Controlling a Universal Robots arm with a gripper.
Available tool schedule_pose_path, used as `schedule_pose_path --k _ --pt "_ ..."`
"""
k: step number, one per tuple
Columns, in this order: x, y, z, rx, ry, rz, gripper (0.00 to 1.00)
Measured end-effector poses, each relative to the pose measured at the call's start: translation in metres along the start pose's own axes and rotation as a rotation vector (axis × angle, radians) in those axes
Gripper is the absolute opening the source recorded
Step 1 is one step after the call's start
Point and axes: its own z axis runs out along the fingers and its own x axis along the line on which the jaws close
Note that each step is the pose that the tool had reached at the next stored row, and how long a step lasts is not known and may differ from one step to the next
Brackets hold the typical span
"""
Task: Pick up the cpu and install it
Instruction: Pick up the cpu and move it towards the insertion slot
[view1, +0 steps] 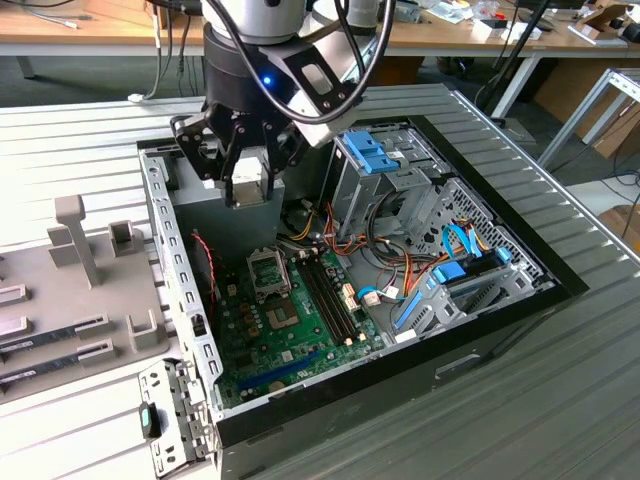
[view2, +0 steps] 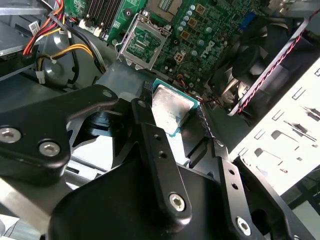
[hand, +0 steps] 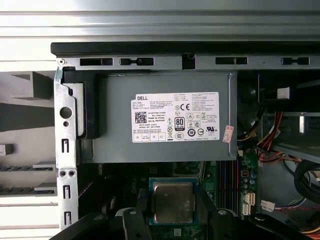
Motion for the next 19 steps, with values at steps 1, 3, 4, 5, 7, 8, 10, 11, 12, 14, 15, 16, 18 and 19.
schedule_pose_path --k 1,3,4,5,7,8,10,11,12,14,15,16,18,19 --pt "-0.0004 -0.0004 0.0002 0.0003 0.0000 0.000 0.47" --pt "-0.0016 -0.0019 0.0009 0.0019 0.0000 0.000 0.47" --pt "-0.0019 -0.0023 0.0011 0.0023 0.0000 0.000 0.47" --pt "-0.0023 -0.0028 0.0013 0.0027 0.0000 0.000 0.47" --pt "-0.0029 -0.0035 0.0016 0.0034 -0.0001 0.000 0.47" --pt "-0.0034 -0.0041 0.0019 0.0040 -0.0001 0.000 0.47" --pt "-0.0045 -0.0052 0.0024 0.0053 0.0000 0.000 0.47" --pt "-0.0048 -0.0055 0.0025 0.0058 0.0000 0.000 0.47" --pt "-0.0052 -0.0059 0.0028 0.0064 0.0000 0.000 0.47" --pt "-0.0062 -0.0067 0.0032 0.0073 -0.0001 0.000 0.47" --pt "-0.0069 -0.0072 0.0035 0.0080 -0.0001 0.000 0.47" --pt "-0.0073 -0.0076 0.0038 0.0084 -0.0001 0.000 0.47" --pt "-0.0082 -0.0082 0.0042 0.0092 -0.0001 0.000 0.47" --pt "-0.0086 -0.0085 0.0043 0.0097 -0.0002 0.000 0.47"
